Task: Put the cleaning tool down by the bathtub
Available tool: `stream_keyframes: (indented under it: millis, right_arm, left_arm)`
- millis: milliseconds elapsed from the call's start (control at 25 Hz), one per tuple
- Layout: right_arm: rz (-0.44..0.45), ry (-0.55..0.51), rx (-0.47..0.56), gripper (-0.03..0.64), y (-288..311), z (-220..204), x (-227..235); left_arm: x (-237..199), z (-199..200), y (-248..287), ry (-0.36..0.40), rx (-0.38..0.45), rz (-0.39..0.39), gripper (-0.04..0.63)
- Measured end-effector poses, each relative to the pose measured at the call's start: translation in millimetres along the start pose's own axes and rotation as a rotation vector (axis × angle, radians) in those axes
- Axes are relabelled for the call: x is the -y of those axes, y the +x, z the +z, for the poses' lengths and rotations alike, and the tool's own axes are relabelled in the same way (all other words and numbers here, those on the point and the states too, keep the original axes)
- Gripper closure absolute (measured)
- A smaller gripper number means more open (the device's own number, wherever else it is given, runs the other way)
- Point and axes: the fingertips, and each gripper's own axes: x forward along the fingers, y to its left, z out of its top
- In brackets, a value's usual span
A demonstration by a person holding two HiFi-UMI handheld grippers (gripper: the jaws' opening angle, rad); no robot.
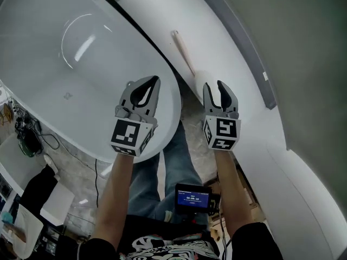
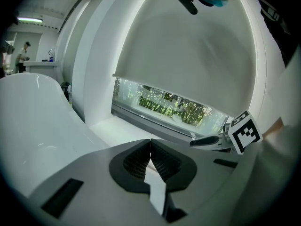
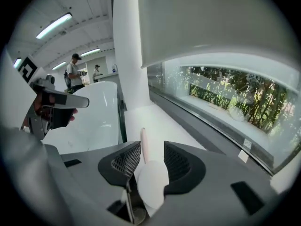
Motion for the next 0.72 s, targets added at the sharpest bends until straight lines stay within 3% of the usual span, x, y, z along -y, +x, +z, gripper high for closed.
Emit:
stream_keyframes:
  millis: [160, 320, 720]
  right_arm:
    - [-0.034, 0.037, 0.034, 0.491, -35, 29, 10]
    - [-0.041, 0.0, 0.069, 0.561, -55, 61, 8]
    - [-0.015, -0.01, 0.242, 0.577, -141, 151, 7]
  left_arm:
    - [11, 35, -20, -0.007, 0.017, 0.032, 0.578]
    - [14, 70, -35, -0.018, 0.058, 0.058, 0.578]
    - [37, 151, -99, 0.042, 0.155, 0.077, 0.578]
